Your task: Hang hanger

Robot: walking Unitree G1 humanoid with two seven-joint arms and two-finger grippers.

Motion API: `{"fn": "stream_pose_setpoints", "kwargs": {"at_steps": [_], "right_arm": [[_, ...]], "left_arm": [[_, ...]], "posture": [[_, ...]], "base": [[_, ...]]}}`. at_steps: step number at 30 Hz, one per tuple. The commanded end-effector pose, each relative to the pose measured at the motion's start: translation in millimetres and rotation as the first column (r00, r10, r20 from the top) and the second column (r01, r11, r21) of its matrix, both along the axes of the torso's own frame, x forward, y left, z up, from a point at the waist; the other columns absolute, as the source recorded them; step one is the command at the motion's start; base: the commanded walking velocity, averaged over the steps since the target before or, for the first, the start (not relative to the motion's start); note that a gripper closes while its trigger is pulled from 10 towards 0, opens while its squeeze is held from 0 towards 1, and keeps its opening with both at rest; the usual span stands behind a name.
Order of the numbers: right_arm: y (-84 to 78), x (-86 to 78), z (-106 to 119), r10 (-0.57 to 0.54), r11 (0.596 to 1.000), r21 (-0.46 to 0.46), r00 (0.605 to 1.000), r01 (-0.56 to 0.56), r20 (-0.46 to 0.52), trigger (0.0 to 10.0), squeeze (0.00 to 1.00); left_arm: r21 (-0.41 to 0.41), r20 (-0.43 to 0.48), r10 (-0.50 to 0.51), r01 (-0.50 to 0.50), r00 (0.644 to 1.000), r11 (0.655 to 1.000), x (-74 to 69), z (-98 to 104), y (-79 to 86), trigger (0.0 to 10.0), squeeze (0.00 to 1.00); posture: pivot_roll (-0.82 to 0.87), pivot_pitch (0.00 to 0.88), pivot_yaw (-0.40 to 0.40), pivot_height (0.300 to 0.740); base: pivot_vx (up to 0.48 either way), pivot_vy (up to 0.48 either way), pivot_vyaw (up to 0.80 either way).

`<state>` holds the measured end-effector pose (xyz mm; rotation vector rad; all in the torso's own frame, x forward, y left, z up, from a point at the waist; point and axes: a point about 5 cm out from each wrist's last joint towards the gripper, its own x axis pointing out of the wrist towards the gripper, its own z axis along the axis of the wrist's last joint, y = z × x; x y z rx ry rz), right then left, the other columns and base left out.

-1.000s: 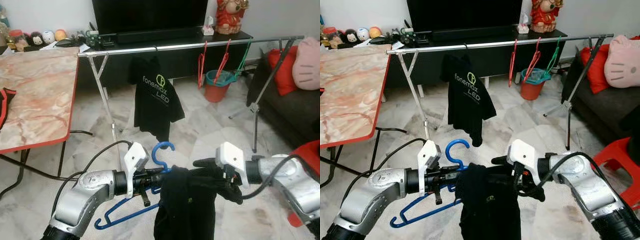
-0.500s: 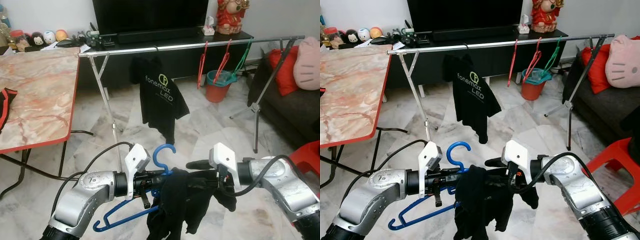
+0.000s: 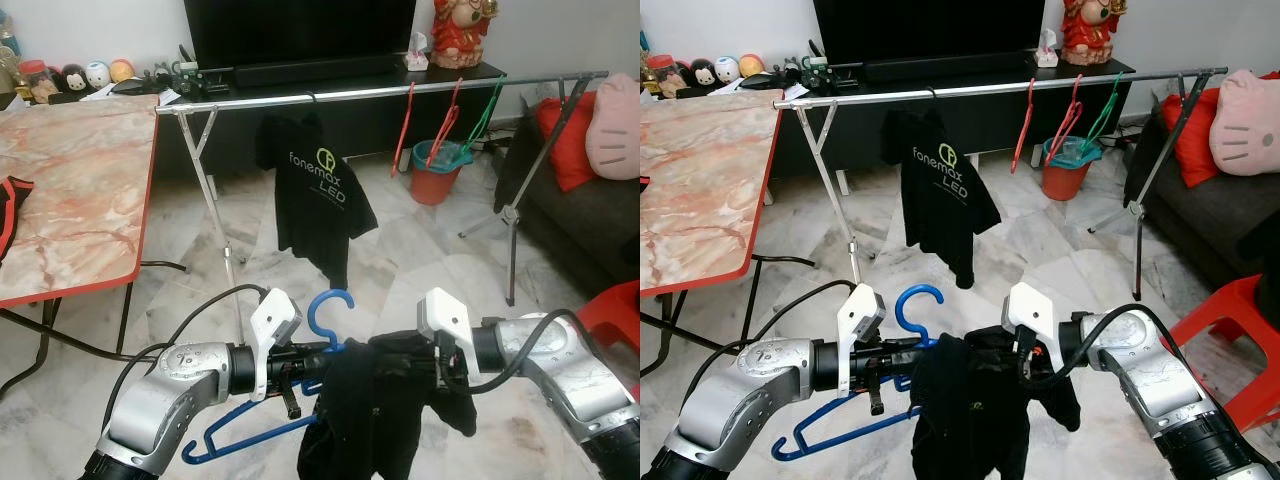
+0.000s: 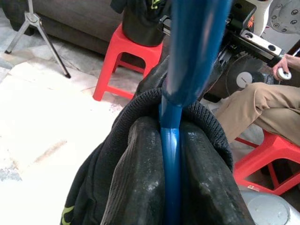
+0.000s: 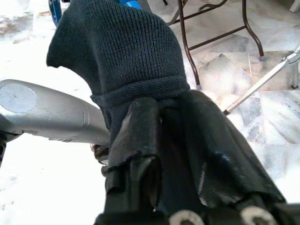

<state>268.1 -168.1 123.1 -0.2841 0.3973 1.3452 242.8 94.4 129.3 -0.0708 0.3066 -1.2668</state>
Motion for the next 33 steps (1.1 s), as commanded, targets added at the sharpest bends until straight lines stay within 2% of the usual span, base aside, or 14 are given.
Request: {"fn": "stream_pose_setpoints", "kwargs": {"at_steps": [1,18,27,28,29,30,32,33], "right_arm": [[4.6,0.0,2.4,0.019,0.999,0.026,1.000,-0.019,-0.002,0.0,0.00],[8.8,-6.0,-3.0,0.057,0.997,0.045,0.997,-0.055,-0.054,0.0,0.00],[10.3,-6.7,-5.9,0.061,0.998,0.031,0.997,-0.059,-0.051,0.0,0.00],[10.5,-5.9,-6.4,0.057,0.998,0.022,0.998,-0.057,-0.041,2.6,0.00],[10.6,-5.4,-6.7,0.055,0.998,0.017,0.998,-0.055,-0.034,2.6,0.00],[10.7,-5.0,-6.9,0.055,0.998,0.014,0.998,-0.054,-0.029,10.0,0.00],[11.0,-5.1,-7.1,0.059,0.998,0.014,0.998,-0.059,-0.029,10.0,0.00],[11.3,-5.6,-7.0,0.066,0.998,0.018,0.997,-0.065,-0.035,10.0,0.30]], "left_arm": [[-0.052,0.051,-0.055,0.057,0.997,0.997,-2.6,13.5,-10.4,10.0,0.00],[-0.050,0.060,-0.054,0.057,0.997,0.997,-0.1,14.9,-10.7,10.0,0.00],[-0.050,0.065,-0.062,0.065,0.996,0.997,-0.7,14.9,-12.5,10.0,0.00],[-0.050,0.065,-0.062,0.065,0.996,0.997,-0.6,14.9,-12.4,10.0,0.00],[-0.050,0.065,-0.062,0.065,0.996,0.997,-0.6,14.9,-12.3,10.0,0.00],[-0.049,0.065,-0.062,0.065,0.996,0.997,-0.4,14.8,-12.2,10.0,0.00],[-0.048,0.066,-0.062,0.066,0.996,0.997,-0.4,14.7,-12.1,10.0,0.00],[-0.048,0.066,-0.063,0.066,0.996,0.997,-0.5,14.7,-12.2,10.0,0.00]], "posture": [[0.01,0.000,0.005,0.740],[0.01,0.000,0.004,0.740],[0.01,0.000,0.004,0.740],[0.01,0.000,0.004,0.740],[0.01,0.000,0.004,0.740],[0.01,0.000,0.004,0.740],[0.01,0.000,0.004,0.740],[0.01,0.000,0.004,0.740]], "base": [[0.000,0.000,0.00],[0.000,0.000,0.00],[0.000,0.000,0.00],[0.000,0.000,0.00],[0.000,0.000,0.00],[0.000,0.000,0.00],[0.000,0.000,0.00],[0.000,0.000,0.00]]}}
